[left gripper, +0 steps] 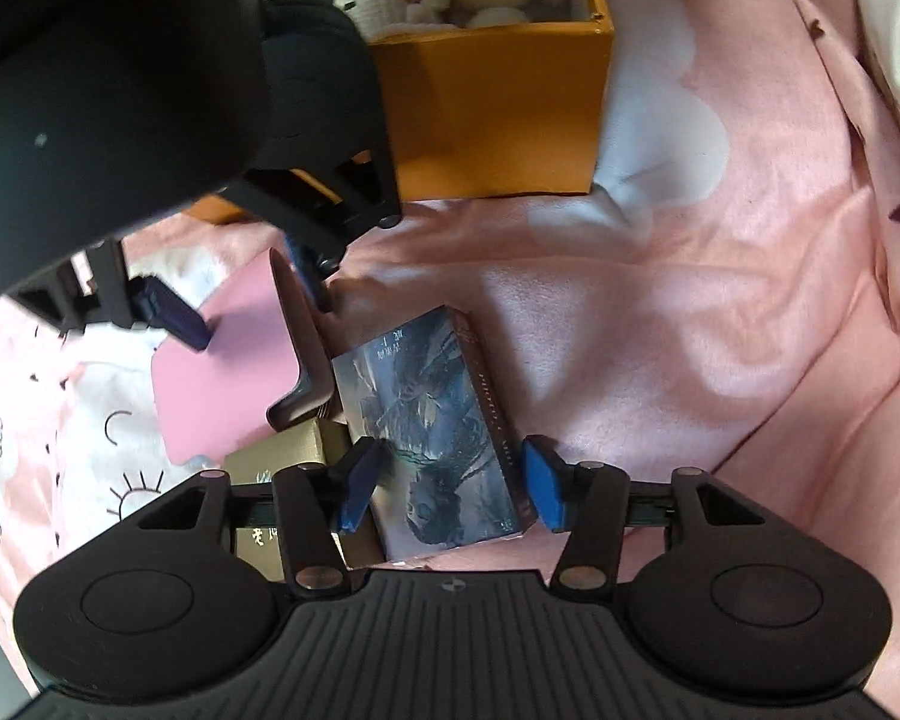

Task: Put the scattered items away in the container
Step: 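Grasp the picture card box with the left tool while the right tool grasps the pink wallet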

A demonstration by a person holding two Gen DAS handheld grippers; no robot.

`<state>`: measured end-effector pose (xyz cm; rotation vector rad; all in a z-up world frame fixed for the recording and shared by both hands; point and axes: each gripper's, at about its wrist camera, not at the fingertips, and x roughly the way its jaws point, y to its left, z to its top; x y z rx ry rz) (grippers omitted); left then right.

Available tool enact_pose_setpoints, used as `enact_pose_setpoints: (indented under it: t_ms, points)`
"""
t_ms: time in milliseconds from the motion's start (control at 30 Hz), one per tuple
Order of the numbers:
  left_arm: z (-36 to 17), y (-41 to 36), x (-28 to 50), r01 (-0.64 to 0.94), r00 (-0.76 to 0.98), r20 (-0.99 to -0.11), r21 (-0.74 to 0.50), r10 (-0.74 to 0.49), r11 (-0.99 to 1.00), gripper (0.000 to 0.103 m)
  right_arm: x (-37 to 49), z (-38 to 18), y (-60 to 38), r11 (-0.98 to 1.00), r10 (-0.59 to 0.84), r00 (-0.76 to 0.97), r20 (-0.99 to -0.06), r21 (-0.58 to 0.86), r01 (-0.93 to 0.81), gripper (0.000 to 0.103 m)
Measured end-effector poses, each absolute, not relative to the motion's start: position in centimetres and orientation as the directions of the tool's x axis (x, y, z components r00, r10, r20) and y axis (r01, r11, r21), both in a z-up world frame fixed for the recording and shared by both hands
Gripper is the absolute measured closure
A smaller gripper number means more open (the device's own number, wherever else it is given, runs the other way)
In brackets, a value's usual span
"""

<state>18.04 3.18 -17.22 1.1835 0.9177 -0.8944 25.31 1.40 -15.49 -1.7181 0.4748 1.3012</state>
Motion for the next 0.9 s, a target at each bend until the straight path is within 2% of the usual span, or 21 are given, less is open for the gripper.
enact_pose_setpoints:
  t_ms: [167,233,333,467,567,633,900]
  points:
    - [-18.6,3.2,15.6,0.889,0.458,-0.884,0.456,-0.095,0.036,0.04,24.6,-16.4,1.9,-0.616,0.215,0.413,-0.885,-0.451,-0.646,0.039]
    - [-19.3,3.2,14.7,0.869,0.491,-0.865,0.495,-0.098,-0.015,0.04,24.2,-16.8,2.1,-0.646,0.231,0.421,-0.877,-0.462,-0.608,0.034]
    - [-19.9,3.2,14.5,0.856,0.513,-0.853,0.517,-0.091,-0.021,0.037,24.0,-17.8,2.3,-0.678,0.233,0.452,-0.861,-0.477,-0.56,0.029]
    - [-20.1,3.4,14.4,0.852,0.52,-0.85,0.523,-0.086,-0.014,0.037,23.7,-18.0,2.3,-0.688,0.231,0.471,-0.851,-0.485,-0.54,0.03]
    - [-19.7,3.8,14.6,0.863,0.504,-0.859,0.506,-0.084,0.002,0.046,23.5,-17.6,2.1,-0.686,0.238,0.474,-0.848,-0.492,-0.536,0.037]
    - [-19.1,4.1,14.9,0.869,0.495,-0.865,0.495,-0.082,0.025,0.053,23.4,-17.0,1.9,-0.67,0.243,0.469,-0.849,-0.496,-0.552,0.046]
    - [-17.4,6.1,15.6,0.839,0.538,-0.835,0.516,-0.118,0.171,0.055,23.9,-13.4,1.1,-0.547,0.3,0.461,-0.835,-0.547,-0.634,0.072]
